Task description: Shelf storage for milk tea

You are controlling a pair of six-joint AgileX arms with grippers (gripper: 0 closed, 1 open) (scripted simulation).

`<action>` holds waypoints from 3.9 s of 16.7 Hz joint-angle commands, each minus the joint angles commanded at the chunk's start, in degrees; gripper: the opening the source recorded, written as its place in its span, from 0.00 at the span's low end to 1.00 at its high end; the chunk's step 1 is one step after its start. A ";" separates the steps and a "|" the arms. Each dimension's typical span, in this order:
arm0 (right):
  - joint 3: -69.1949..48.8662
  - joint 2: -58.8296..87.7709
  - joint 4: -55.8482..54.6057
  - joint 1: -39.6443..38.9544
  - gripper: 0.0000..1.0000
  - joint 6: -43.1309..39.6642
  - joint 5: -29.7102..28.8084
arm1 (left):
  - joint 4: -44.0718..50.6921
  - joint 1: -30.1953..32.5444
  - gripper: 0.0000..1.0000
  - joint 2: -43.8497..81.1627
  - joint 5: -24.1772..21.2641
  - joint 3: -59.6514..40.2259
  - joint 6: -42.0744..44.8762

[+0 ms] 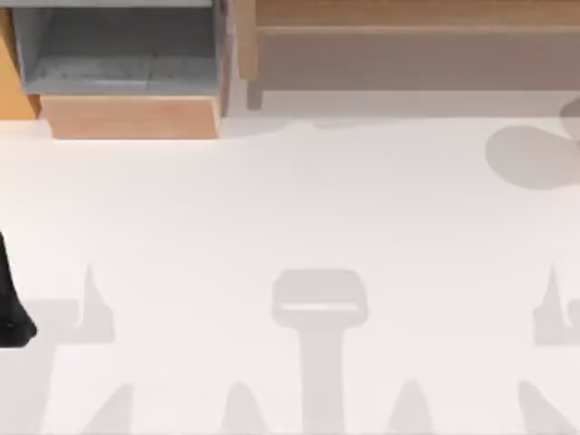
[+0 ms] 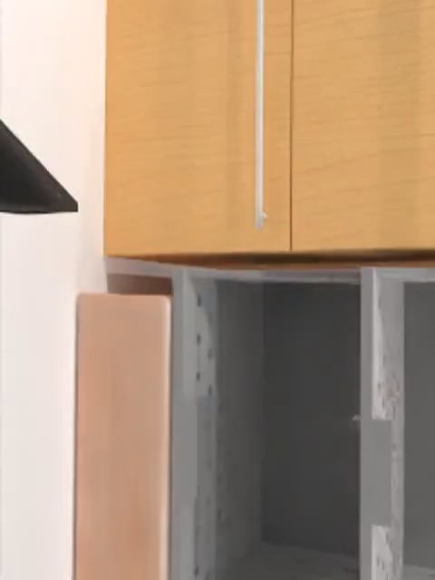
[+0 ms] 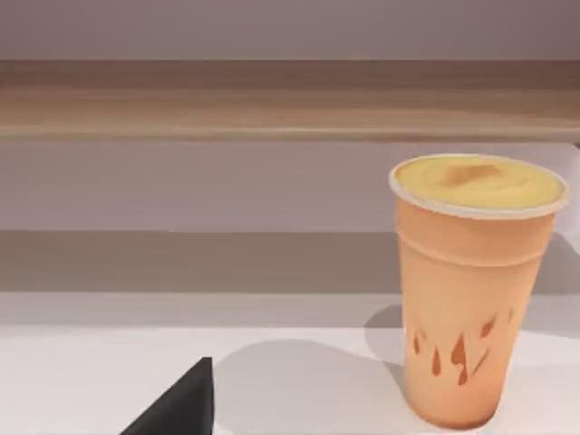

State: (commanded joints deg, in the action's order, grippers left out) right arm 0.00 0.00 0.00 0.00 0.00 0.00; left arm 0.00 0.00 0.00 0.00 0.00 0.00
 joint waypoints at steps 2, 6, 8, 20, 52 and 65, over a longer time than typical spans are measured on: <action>0.00 0.00 0.00 0.00 1.00 0.00 0.00 | 0.00 0.00 1.00 0.00 0.00 0.00 0.00; -1.56 5.91 -5.74 0.88 1.00 0.08 0.75 | 0.00 0.00 1.00 0.00 0.00 0.00 0.00; -3.16 12.51 -11.74 1.78 1.00 0.16 1.51 | 0.00 0.00 1.00 0.00 0.00 0.00 0.00; -17.60 83.19 -67.34 9.93 1.00 0.50 8.32 | 0.00 0.00 1.00 0.00 0.00 0.00 0.00; -44.86 130.37 -85.70 11.72 1.00 0.06 9.30 | 0.00 0.00 1.00 0.00 0.00 0.00 0.00; -44.86 130.37 -85.70 11.72 0.10 0.06 9.30 | 0.00 0.00 1.00 0.00 0.00 0.00 0.00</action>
State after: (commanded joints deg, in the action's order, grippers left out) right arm -44.86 130.37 -85.70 11.72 0.06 9.30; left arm 0.00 0.00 0.00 0.00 0.00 0.00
